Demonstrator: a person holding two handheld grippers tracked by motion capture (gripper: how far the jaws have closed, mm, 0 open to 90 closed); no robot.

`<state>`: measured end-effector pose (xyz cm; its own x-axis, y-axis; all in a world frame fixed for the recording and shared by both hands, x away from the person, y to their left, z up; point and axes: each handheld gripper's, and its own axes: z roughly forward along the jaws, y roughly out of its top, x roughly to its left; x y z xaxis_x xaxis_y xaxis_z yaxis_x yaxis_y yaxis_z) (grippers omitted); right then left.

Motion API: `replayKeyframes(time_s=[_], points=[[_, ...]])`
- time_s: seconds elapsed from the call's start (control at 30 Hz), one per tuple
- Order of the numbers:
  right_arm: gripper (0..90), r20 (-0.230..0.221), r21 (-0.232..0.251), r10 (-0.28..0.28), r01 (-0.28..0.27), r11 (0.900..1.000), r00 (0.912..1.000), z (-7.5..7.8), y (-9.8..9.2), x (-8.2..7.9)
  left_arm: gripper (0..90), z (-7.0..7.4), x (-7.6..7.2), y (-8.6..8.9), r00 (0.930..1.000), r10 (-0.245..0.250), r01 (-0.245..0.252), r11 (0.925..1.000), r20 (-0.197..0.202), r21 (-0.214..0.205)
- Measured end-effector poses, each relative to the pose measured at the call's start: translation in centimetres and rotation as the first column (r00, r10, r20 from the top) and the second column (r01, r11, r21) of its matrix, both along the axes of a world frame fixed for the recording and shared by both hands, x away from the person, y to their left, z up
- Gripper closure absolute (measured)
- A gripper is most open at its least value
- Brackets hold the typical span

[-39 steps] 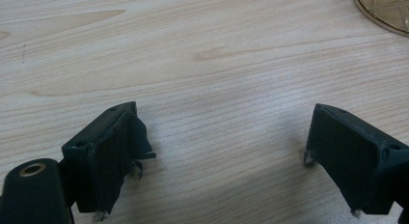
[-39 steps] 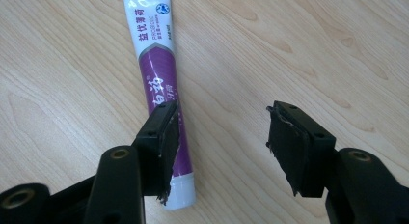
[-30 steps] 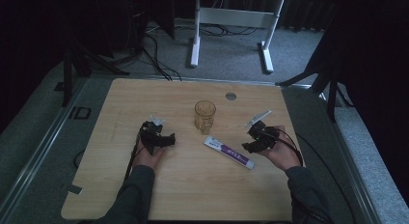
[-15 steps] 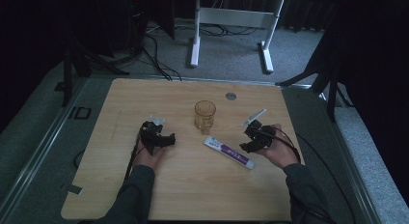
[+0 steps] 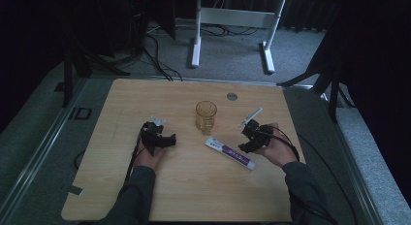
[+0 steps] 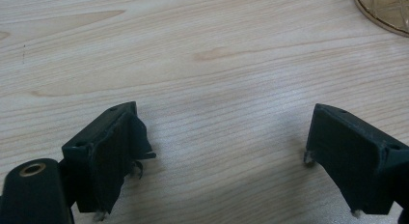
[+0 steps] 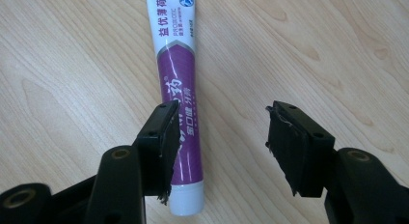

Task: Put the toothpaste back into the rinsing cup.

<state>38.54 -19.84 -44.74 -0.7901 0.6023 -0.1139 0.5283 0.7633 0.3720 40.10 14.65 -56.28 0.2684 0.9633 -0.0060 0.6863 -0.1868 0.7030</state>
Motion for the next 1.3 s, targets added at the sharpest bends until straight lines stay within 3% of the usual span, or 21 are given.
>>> replayKeyframes(time_s=[0.77,1.3], points=[[44.9,-0.025,-0.028,0.032,-0.033,0.9991,0.9992,-0.3,1.3,0.6,11.7,0.0,0.0,0.0,1.0,0.0,0.0,1.0,-0.001,0.0],[47.1,-0.03,-0.042,0.053,-0.054,0.9976,0.9982,0.2,2.0,0.9,11.7,0.0,0.0,0.0,1.0,0.0,0.0,1.0,-0.001,0.0]])
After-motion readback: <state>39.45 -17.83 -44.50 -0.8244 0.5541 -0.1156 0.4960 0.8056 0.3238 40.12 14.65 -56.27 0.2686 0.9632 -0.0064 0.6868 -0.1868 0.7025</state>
